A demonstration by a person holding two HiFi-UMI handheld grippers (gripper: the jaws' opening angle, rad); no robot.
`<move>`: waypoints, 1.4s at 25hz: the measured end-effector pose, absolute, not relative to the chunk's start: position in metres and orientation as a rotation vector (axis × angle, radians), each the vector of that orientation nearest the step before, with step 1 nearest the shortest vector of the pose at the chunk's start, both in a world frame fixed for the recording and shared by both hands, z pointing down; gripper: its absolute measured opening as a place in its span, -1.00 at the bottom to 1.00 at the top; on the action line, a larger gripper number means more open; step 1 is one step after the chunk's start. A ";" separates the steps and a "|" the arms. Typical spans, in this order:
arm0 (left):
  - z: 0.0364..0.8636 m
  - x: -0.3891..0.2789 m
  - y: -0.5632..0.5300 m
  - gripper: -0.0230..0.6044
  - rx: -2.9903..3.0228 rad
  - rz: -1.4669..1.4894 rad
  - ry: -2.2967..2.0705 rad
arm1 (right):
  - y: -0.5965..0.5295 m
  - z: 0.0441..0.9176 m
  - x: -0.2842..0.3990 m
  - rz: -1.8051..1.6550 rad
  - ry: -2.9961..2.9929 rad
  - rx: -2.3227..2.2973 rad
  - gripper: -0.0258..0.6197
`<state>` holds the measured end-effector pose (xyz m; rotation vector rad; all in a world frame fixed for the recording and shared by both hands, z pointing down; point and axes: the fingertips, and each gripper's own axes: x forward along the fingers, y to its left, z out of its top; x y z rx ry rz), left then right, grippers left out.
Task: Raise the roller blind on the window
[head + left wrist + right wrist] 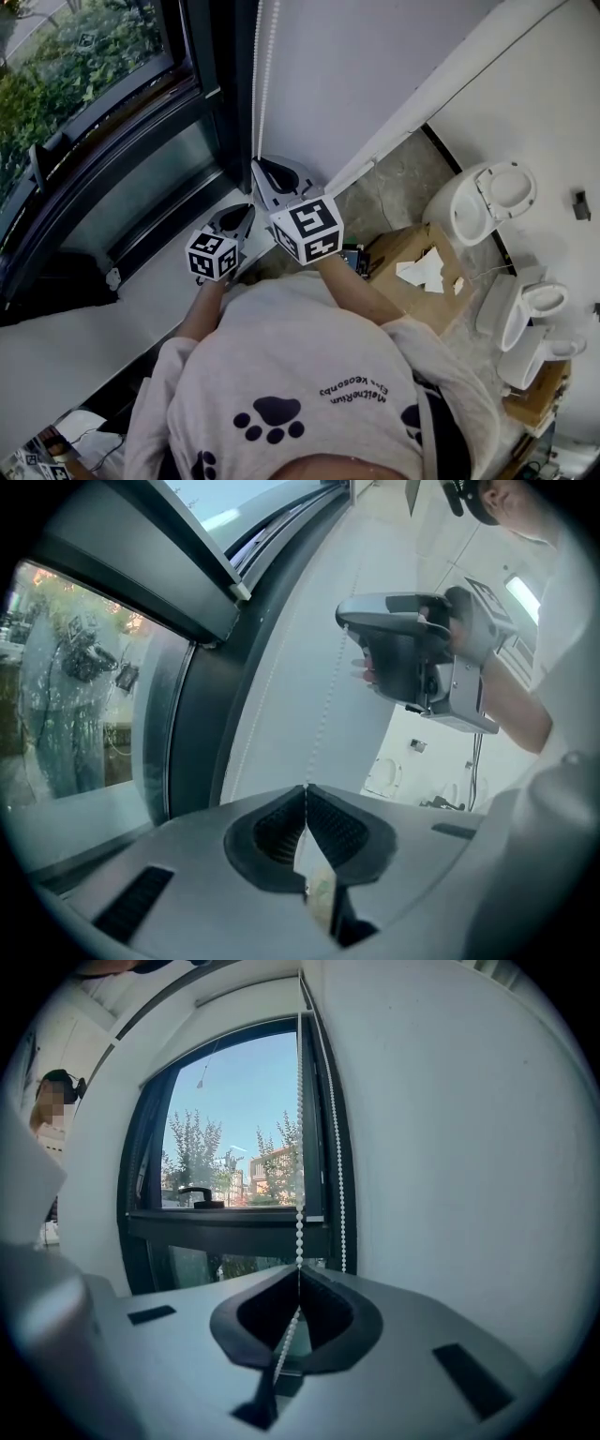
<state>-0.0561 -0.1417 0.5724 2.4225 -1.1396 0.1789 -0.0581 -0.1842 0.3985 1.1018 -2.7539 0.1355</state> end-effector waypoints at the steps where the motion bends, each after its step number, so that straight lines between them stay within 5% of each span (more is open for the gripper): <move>1: 0.572 -0.056 -0.141 -0.89 2.428 0.190 -1.130 | -0.184 0.399 -0.058 0.135 -2.752 1.104 -0.89; 4: 0.566 -0.054 -0.139 -0.85 2.482 0.235 -1.082 | -0.187 0.398 -0.057 0.137 -2.748 1.115 -0.89; 6: 0.553 -0.057 -0.140 -0.49 2.493 0.172 -1.070 | -0.189 0.399 -0.055 0.139 -2.748 1.123 -0.89; 21: 0.297 -0.070 -0.155 -0.61 2.873 -0.125 -1.185 | -0.189 0.399 -0.058 0.118 -2.770 1.123 -0.89; 29: 0.240 -0.048 -0.178 -0.62 2.993 -0.079 -1.142 | -0.184 0.398 -0.064 0.101 -2.775 1.095 -0.89; 32: 0.231 -0.046 -0.189 -0.86 3.011 -0.048 -1.192 | -0.184 0.397 -0.064 0.091 -2.774 1.096 -0.89; 35: 0.232 -0.044 -0.192 -0.89 3.002 -0.064 -1.171 | -0.186 0.398 -0.063 0.083 -2.767 1.105 -0.89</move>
